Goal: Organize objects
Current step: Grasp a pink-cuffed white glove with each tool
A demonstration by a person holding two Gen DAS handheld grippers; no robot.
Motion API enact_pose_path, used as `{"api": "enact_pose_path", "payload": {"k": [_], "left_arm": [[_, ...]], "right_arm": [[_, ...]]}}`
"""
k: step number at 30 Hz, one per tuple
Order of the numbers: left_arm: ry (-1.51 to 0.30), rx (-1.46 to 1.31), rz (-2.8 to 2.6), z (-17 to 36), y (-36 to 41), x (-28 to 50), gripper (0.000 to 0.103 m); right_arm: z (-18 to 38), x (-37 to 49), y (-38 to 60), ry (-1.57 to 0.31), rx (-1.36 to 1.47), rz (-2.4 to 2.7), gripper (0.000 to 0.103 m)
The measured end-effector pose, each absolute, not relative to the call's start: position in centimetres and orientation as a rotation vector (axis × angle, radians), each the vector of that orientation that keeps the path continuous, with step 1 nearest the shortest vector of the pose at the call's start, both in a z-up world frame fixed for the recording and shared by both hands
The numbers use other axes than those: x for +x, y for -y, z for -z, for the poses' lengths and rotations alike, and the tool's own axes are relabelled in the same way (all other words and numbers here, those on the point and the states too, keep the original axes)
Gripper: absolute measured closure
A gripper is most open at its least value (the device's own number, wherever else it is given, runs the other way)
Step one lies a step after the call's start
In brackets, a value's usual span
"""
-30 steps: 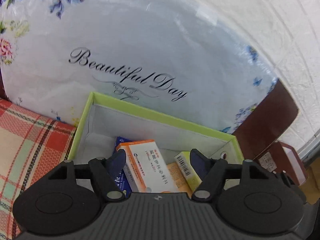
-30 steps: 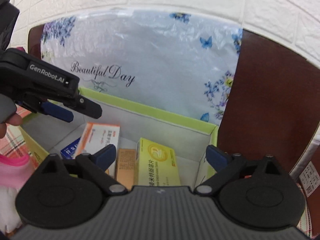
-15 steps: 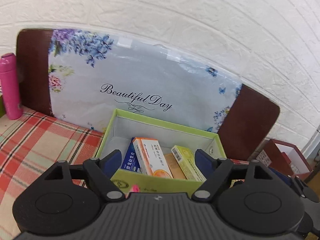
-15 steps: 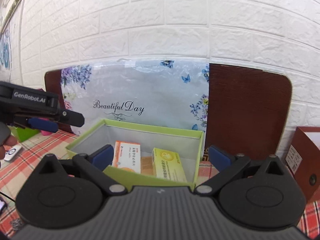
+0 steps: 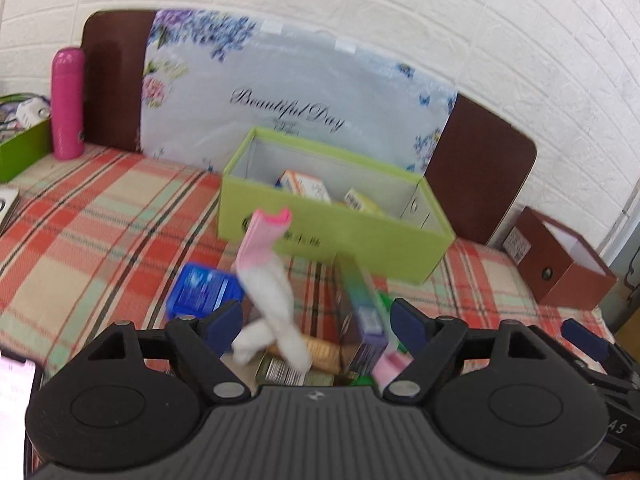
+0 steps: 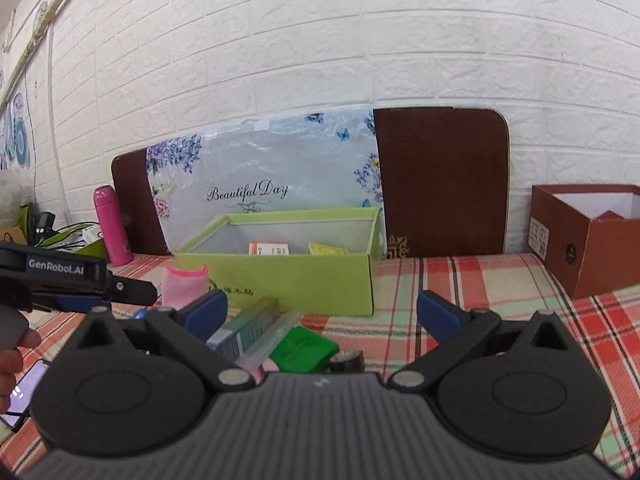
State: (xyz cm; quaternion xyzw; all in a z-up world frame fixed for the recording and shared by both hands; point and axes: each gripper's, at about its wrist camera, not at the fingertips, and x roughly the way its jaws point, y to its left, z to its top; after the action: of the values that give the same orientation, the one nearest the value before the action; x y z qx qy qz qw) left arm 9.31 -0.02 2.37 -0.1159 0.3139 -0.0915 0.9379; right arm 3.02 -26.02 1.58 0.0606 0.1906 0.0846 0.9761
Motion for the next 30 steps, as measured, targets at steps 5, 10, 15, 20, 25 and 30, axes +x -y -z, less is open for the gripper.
{"api": "enact_pose_path", "payload": {"k": [5, 10, 15, 20, 25, 30], "left_arm": [[-0.722, -0.25, 0.166, 0.7, -0.7, 8.7, 0.019], [-0.714, -0.288, 0.146, 1.9, -1.3, 9.6, 0.019], [-0.689, -0.294, 0.167, 1.5, -0.7, 12.2, 0.019], [-0.73, -0.282, 0.204, 2.6, 0.5, 14.9, 0.02], [-0.783, -0.27, 0.205, 4.1, 0.6, 16.8, 0.062], [-0.77, -0.292, 0.231, 3.5, -1.0, 15.9, 0.096]], "right_arm": [[1.8, 1.6, 25.6, -0.475, 0.135, -0.174, 0.0], [4.4, 1.8, 24.5, -0.547, 0.152, -0.199, 0.001], [5.0, 3.1, 23.5, -0.565, 0.154, -0.219, 0.008], [5.4, 4.8, 23.2, -0.593, 0.181, -0.245, 0.016], [5.9, 5.4, 22.8, -0.633, 0.179, -0.287, 0.052], [4.9, 4.6, 23.2, -0.618, 0.161, -0.276, 0.085]]}}
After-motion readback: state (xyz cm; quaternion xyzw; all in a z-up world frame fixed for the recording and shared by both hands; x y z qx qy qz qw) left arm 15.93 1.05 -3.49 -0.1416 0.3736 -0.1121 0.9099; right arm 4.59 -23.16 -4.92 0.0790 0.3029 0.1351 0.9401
